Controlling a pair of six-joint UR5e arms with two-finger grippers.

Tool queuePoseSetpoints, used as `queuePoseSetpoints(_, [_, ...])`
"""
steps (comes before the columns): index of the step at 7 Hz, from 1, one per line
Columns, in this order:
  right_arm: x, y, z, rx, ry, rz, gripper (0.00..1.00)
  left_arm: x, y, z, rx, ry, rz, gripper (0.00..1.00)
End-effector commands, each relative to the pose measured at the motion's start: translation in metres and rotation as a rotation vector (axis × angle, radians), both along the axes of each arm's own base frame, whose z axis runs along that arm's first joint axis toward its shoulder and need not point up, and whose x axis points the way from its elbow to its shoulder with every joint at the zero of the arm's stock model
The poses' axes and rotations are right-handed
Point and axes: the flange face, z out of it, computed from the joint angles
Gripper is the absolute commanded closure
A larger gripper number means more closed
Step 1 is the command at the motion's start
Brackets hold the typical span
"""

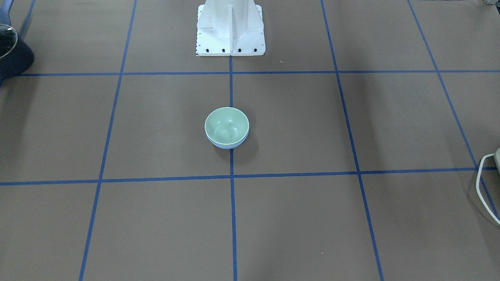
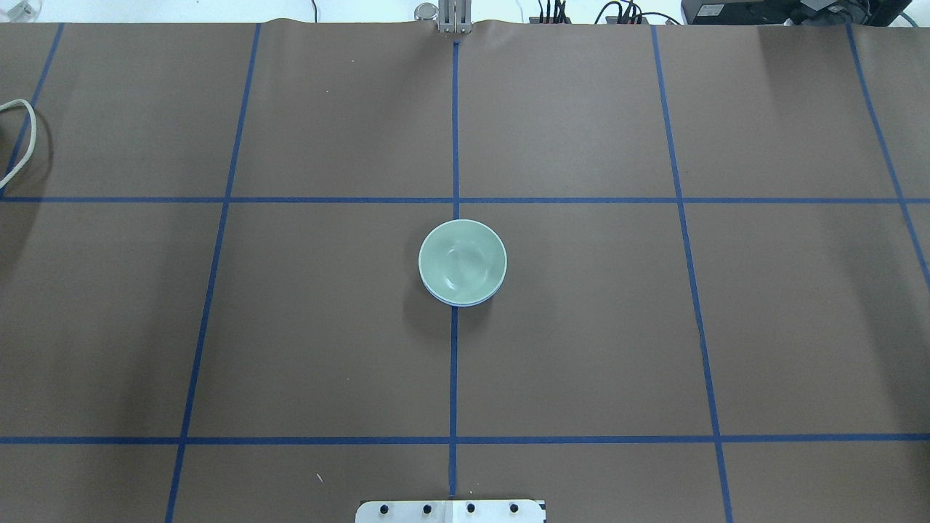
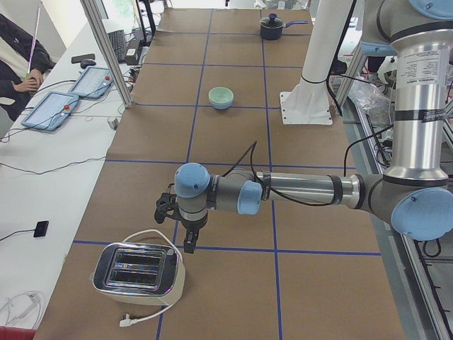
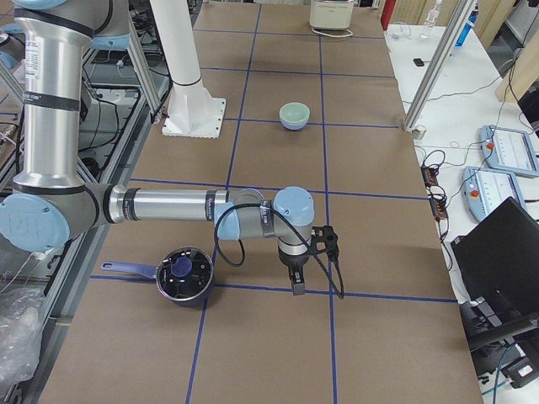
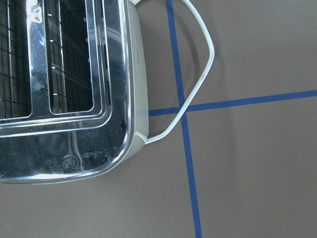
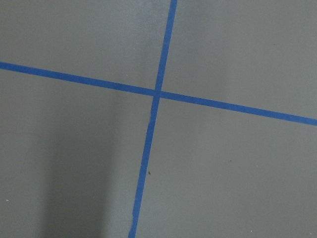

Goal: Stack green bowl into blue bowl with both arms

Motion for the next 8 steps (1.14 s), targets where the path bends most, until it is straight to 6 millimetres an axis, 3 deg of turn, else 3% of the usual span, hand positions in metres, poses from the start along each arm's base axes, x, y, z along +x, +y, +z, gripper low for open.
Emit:
queuePoseSetpoints(1, [-0.0002, -0.0006, -0.0002, -0.008, -0.003, 0.010, 0.00, -0.0007, 0.0019, 0.0009, -0.002, 0.000, -0.002, 0.01])
queuePoseSetpoints(8, [-0.0020, 0.0008, -0.0018, -0.001, -0.019, 0.009, 0.00, -0.0028, 0.0042, 0.0026, -0.014, 0.002, -0.006, 0.01])
